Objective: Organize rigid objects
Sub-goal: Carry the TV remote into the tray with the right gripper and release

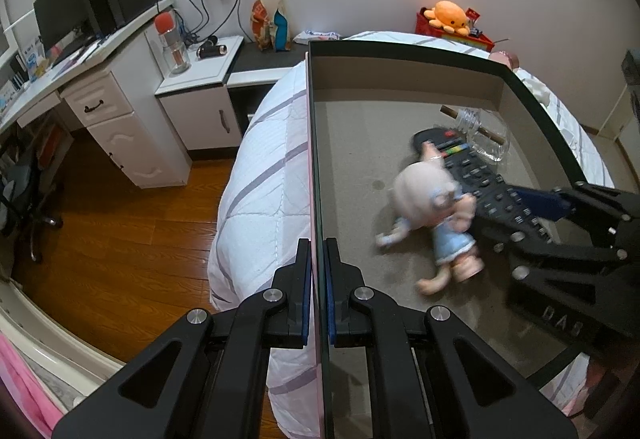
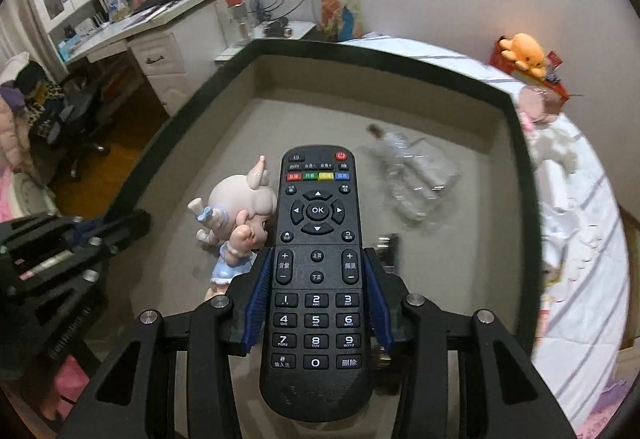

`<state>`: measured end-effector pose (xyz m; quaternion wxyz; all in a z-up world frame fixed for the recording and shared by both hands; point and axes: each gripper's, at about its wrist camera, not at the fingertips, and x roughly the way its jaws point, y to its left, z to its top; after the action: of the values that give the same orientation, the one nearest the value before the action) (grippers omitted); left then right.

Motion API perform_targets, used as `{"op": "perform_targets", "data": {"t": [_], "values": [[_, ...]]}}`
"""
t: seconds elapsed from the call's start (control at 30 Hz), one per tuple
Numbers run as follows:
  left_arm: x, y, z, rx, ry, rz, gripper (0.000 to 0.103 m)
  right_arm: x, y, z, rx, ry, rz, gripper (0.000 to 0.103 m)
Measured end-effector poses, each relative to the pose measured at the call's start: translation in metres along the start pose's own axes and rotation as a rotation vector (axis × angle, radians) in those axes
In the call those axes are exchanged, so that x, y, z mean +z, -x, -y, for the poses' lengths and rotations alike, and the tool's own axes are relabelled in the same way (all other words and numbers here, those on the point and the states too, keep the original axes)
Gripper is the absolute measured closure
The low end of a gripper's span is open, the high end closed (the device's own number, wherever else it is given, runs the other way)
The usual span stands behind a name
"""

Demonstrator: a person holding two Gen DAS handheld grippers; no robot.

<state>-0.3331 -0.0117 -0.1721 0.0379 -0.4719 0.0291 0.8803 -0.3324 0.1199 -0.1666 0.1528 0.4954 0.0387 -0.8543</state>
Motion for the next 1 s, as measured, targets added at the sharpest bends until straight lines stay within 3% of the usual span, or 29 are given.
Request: {"op": "perform_targets", "data": {"t": [0.13,0.27,0.43,0.47,0.5,0.6,0.77,1.0], "values": [[0.000,-0.001,0.000,0.000,-0.002,-0.001,0.098,0.000,0.002,-0.005,0.054,-0.020,0.019,0.057],[0.000,-0.001,0.001,-0.001,0.000,0.000,0.098,-0.001,0.021,0.003,0.008,-0.024,0.076,0.043],[0.000,-0.001,0.002,-0.005,0.006,-0.001,0.098,-0.008,0.065,0.036,-0.049,-0.081,0.184,0.041],[0.000,-0.001,0.001,-0.006,0.005,-0.001,0.098,-0.008,0.073,0.042,-0.066,-0.093,0.204,0.035],[0.000,-0.001,0.001,-0.007,0.005,-0.001,0.098,-0.010,0.082,0.051,-0.092,-0.105,0.222,0.028],[0.000,-0.001,0.001,-0.005,0.005,-0.001,0.098,-0.022,0.106,0.080,-0.180,-0.149,0.260,0.027],[0.001,-0.001,0.002,0.003,0.007,-0.001,0.098,-0.047,0.110,0.124,-0.253,-0.218,0.209,0.027],[0.001,-0.001,0.005,0.015,0.006,-0.003,0.098,-0.071,0.079,0.140,-0.202,-0.219,0.107,0.027]]}}
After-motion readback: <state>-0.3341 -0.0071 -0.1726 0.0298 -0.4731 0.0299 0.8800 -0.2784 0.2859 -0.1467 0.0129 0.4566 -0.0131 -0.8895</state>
